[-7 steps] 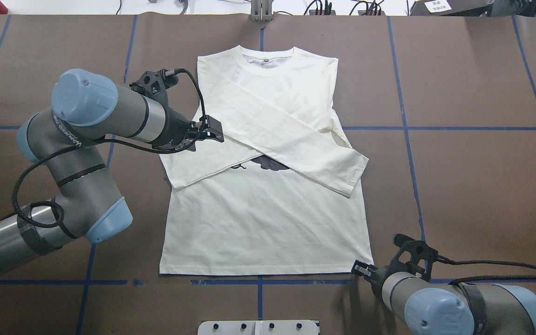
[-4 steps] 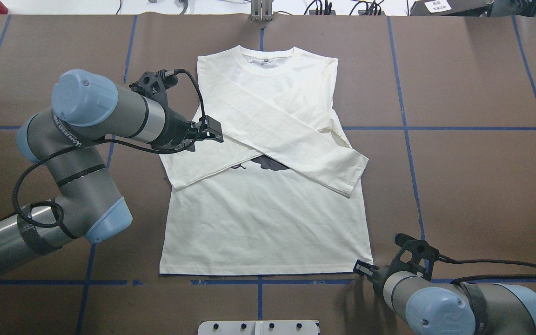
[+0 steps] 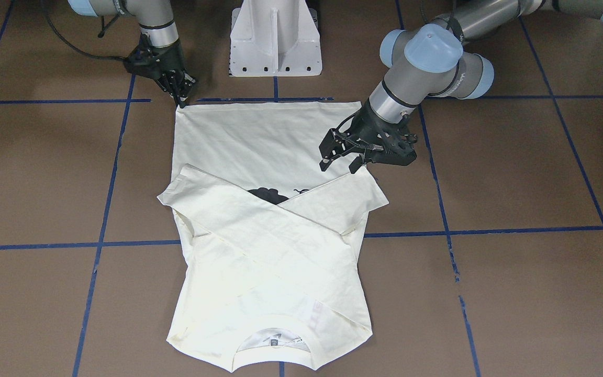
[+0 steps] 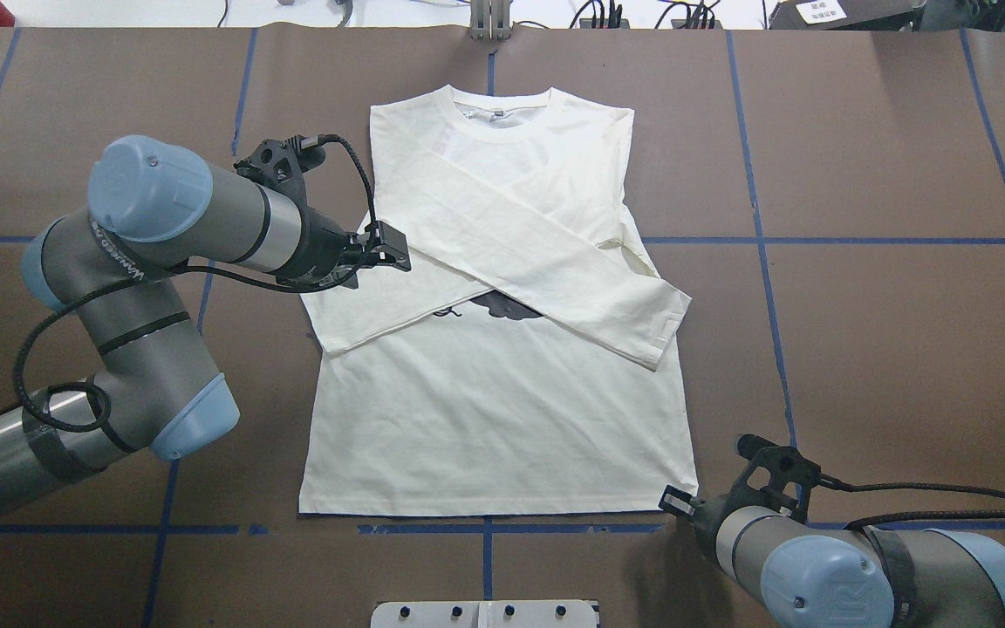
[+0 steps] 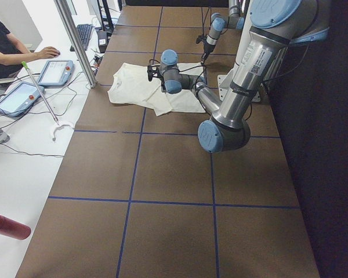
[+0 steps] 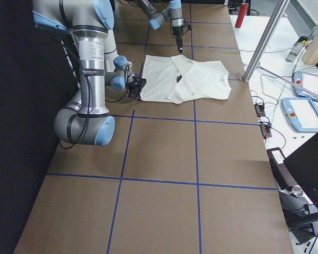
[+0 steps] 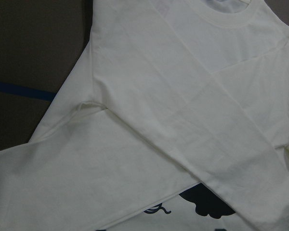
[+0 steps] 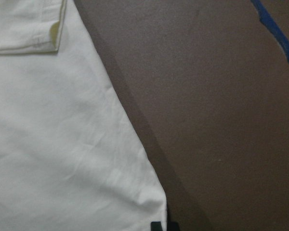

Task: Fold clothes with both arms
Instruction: 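Release the sleeve with the left gripper while the right gripper moves to the hem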

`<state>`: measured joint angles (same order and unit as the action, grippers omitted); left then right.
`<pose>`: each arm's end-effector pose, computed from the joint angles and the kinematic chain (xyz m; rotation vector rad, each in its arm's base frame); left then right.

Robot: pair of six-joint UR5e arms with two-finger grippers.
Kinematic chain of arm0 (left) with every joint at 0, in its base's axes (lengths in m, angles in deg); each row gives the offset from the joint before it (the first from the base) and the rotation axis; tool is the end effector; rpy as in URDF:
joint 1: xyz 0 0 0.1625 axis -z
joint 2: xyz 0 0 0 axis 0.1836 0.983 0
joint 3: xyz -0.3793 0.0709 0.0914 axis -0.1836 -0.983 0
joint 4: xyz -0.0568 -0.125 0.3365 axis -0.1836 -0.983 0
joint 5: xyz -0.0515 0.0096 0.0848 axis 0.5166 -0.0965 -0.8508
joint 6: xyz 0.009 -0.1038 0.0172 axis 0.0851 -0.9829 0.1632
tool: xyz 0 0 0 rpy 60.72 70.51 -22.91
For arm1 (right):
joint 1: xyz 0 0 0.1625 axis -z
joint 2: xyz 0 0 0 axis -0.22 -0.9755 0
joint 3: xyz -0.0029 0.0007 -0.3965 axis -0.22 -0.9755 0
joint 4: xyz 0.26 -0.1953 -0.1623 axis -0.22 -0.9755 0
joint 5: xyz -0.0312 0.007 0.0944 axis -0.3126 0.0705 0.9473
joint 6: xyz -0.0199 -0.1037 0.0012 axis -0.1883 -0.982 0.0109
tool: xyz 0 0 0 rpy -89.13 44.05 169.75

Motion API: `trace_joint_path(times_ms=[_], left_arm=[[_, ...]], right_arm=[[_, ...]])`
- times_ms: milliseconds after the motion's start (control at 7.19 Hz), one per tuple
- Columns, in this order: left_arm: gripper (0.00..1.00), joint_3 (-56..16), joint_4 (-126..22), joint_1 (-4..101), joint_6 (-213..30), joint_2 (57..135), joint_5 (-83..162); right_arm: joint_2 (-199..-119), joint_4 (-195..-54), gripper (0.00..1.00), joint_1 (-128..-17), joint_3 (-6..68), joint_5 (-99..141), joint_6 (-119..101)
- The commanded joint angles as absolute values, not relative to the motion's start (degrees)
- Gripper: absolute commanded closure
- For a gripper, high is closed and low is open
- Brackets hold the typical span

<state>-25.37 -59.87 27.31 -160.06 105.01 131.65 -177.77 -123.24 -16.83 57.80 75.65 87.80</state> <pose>0.4116 -0.4357 0.2612 0.1131 1.2269 -0.2284 -0.4323 -0.1875 0.3841 0.0721 -0.8238 0.5351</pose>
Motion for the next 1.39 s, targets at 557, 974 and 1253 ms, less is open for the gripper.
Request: trace_joint_path(times_ms=[557,974,1253], left_arm=[[0.01,-39.16,-58.29,10.73,-171.65,86.14,116.31],[0.11,-41.40,-46.61,2.89,-180.18,85.82,112.86],[0.23,-42.28,-45.03,1.99,-181.07,85.90,112.75]], right_arm=[[-178.25,-123.15,1.00,-17.63,61.75,75.39,87.39],[-178.25,-123.06,1.00,-17.63,61.66,75.39,87.30],[-178.16,-123.06,1.00,-17.54,61.57,75.57,87.30]])
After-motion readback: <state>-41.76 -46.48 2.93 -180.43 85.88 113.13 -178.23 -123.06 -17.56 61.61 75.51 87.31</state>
